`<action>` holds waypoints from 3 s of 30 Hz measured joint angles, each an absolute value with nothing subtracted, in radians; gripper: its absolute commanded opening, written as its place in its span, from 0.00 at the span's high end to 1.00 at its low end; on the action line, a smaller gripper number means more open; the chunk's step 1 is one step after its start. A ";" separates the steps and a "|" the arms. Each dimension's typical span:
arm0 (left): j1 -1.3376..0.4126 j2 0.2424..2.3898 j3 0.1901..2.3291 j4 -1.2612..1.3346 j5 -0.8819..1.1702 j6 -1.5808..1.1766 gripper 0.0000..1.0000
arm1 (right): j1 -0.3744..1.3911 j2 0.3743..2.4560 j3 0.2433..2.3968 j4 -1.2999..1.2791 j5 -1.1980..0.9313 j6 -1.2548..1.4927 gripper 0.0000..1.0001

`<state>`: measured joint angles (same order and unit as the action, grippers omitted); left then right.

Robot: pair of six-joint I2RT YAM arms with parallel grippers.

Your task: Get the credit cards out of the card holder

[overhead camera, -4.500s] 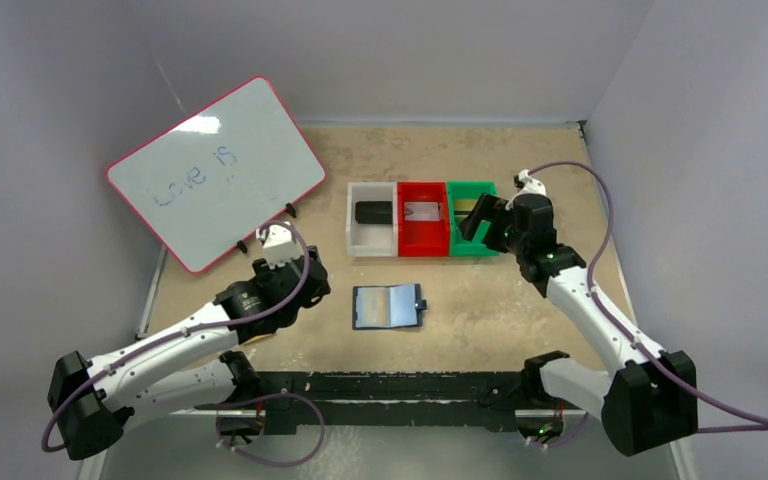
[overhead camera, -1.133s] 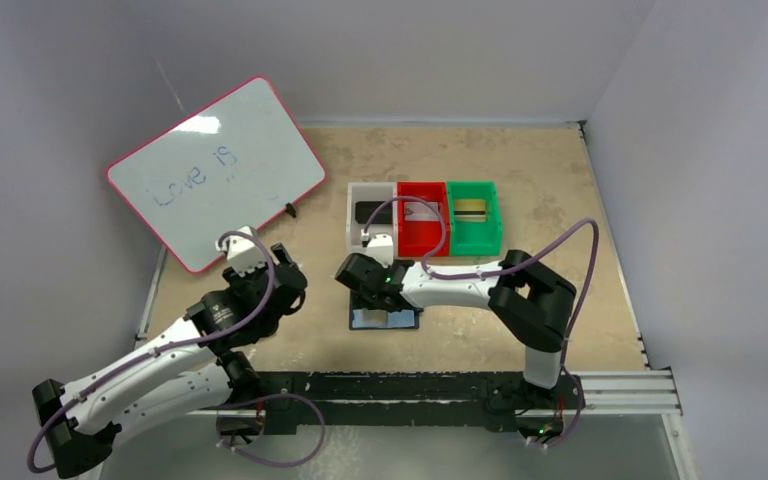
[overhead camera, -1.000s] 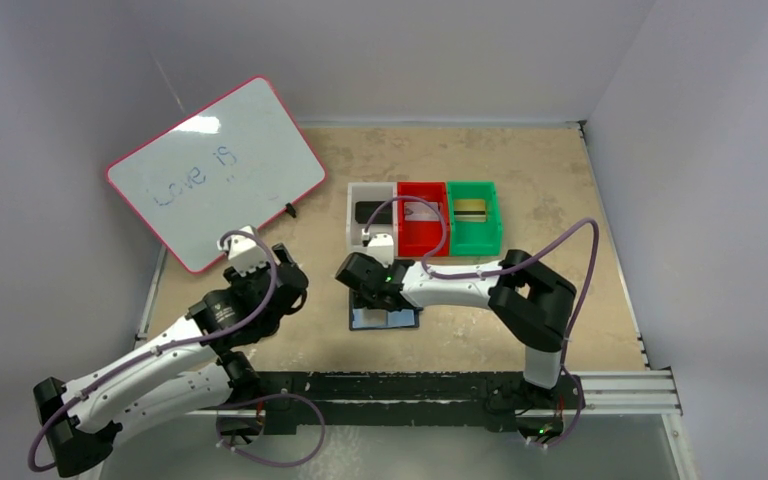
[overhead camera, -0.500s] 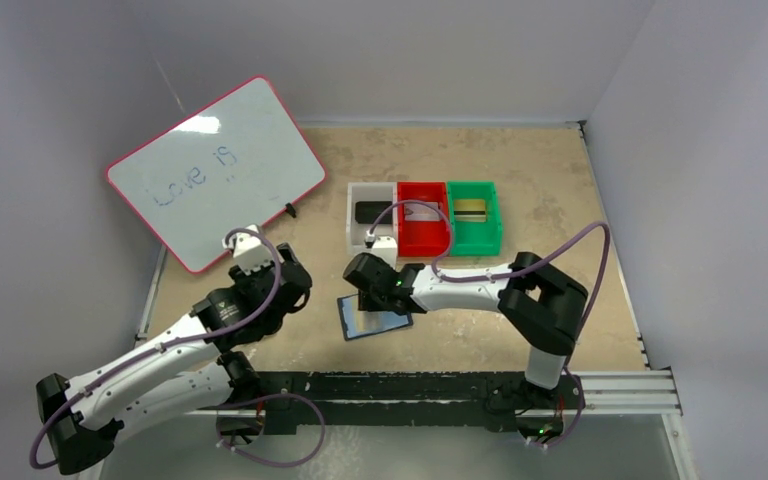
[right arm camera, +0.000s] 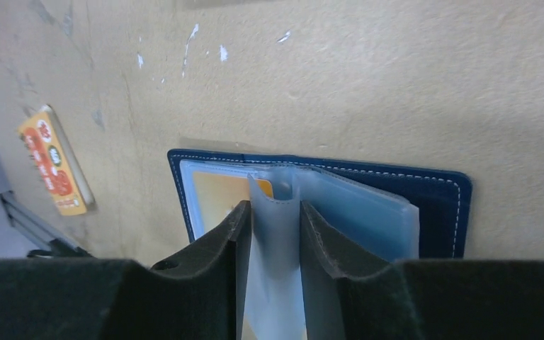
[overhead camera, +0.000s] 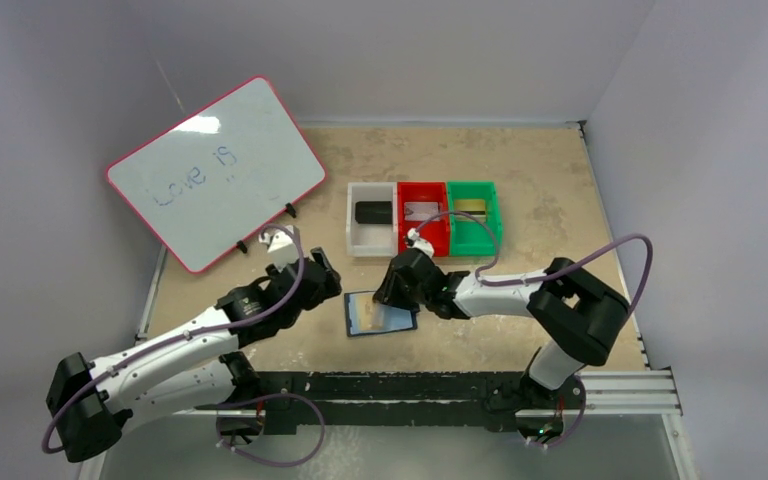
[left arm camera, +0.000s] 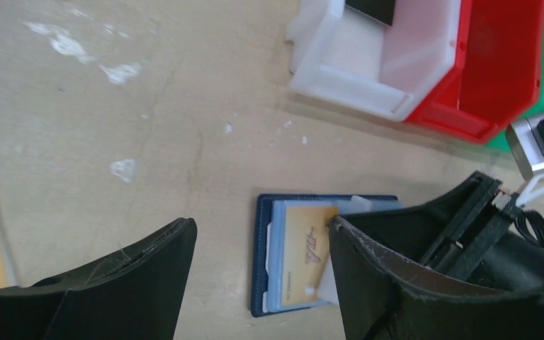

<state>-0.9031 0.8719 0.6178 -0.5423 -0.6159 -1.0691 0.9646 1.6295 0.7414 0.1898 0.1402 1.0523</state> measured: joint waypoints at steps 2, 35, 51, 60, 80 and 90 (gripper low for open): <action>-0.904 0.887 0.591 -0.467 -0.550 -1.063 0.32 | 0.939 1.612 0.691 0.258 0.104 1.079 0.65; -0.899 1.205 0.258 0.454 -0.112 -1.343 0.44 | 0.914 1.617 0.609 0.424 0.035 1.191 0.62; -0.958 0.990 0.136 0.352 -0.250 -1.455 0.46 | 0.918 1.631 0.601 0.468 0.006 1.213 0.61; -0.959 0.996 0.136 0.293 -0.239 -1.430 0.54 | 0.914 1.631 0.598 0.473 0.008 1.220 0.61; -0.959 1.147 0.182 0.371 -0.142 -1.341 0.83 | 0.913 1.586 0.596 0.443 0.010 1.199 0.46; -0.959 1.187 0.359 0.298 -0.096 -1.212 0.80 | 0.913 1.419 0.655 0.217 0.122 1.148 0.35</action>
<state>-0.9592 1.1866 0.3588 0.2977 -0.0963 -1.2118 0.9131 1.4193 0.6552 0.2169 0.1219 1.1477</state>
